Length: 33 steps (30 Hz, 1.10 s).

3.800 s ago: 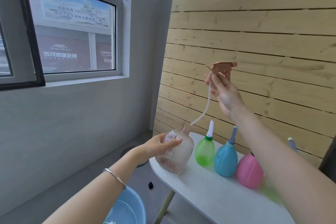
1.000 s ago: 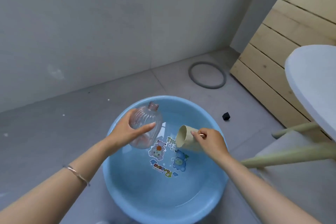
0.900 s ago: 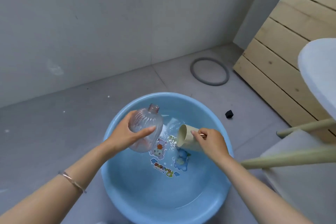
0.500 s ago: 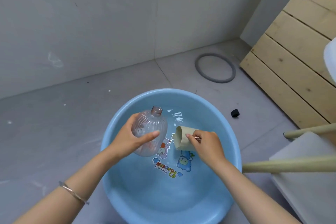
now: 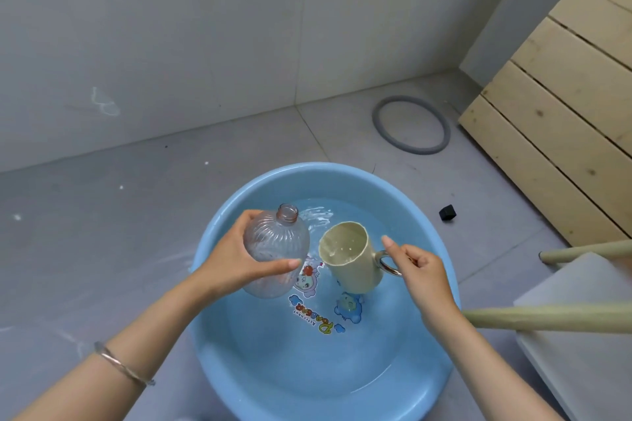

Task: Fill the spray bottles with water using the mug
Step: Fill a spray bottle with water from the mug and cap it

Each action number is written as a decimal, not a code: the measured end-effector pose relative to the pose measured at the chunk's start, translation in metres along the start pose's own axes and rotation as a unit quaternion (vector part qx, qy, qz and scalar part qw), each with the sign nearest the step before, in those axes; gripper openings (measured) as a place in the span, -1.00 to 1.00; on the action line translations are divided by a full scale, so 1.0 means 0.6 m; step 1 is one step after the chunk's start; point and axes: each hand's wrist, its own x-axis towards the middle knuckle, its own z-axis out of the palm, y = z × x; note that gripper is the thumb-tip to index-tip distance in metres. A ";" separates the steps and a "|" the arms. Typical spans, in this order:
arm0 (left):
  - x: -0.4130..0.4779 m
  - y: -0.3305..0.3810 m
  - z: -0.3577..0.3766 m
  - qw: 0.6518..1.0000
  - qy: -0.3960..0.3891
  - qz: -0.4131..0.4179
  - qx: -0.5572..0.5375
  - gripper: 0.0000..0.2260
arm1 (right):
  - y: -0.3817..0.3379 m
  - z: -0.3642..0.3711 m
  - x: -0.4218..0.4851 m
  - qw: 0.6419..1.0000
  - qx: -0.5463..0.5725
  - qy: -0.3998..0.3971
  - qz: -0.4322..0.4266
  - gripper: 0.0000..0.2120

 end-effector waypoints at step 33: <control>-0.012 -0.024 0.014 0.986 -0.068 0.058 0.138 -0.23 | -0.142 -0.029 -0.042 0.992 0.004 0.010 -0.129 -0.54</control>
